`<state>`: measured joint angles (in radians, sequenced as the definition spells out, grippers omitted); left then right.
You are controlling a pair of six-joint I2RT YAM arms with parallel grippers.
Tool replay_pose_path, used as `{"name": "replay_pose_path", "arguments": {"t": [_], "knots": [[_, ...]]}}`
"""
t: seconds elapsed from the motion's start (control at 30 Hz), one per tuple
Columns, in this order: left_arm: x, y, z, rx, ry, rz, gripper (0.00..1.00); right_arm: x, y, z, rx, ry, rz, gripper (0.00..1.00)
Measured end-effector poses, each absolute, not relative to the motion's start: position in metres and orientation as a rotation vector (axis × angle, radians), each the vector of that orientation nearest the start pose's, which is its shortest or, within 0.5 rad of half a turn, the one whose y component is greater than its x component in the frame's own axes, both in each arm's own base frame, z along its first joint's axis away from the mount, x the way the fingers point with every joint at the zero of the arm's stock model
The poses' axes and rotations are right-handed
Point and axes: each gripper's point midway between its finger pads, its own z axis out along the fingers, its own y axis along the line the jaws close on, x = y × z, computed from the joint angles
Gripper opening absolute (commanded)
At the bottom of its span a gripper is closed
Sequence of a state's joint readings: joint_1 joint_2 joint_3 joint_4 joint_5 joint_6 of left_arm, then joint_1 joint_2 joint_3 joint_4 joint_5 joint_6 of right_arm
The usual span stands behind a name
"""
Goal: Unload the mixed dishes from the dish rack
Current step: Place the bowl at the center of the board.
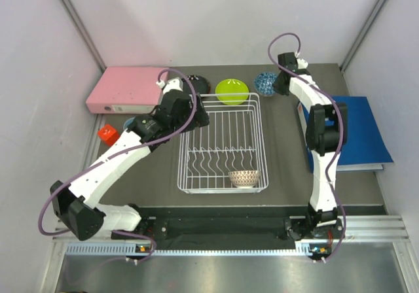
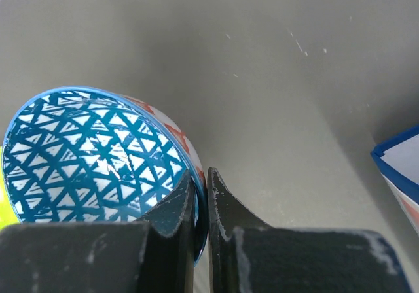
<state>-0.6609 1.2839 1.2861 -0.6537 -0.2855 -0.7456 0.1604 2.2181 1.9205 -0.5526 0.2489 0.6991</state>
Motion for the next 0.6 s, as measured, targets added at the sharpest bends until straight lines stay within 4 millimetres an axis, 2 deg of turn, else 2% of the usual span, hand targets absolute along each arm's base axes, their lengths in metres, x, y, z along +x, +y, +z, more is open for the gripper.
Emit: {"name": "replay_pose_path", "arguments": {"t": [0.2,0.33,0.43,0.47,0.6], "knots": [[0.311,-0.213,0.235,-0.243,2.257,-0.439,0.99,0.562,0.072,0.053,0.766,2.353,0.048,0.0],[0.312,-0.216,0.225,-0.232,2.283,-0.426,0.99,0.569,0.068,0.059,0.764,2.335,0.05,0.0],[0.312,-0.218,0.222,-0.217,2.295,-0.431,0.99,0.568,0.066,0.056,0.77,2.338,0.042,0.13],[0.311,-0.219,0.222,-0.212,2.298,-0.434,0.99,0.569,0.066,0.056,0.771,2.337,0.041,0.22],[0.311,-0.224,0.22,-0.182,2.309,-0.451,0.99,0.568,0.064,0.052,0.763,2.338,0.035,0.37]]}}
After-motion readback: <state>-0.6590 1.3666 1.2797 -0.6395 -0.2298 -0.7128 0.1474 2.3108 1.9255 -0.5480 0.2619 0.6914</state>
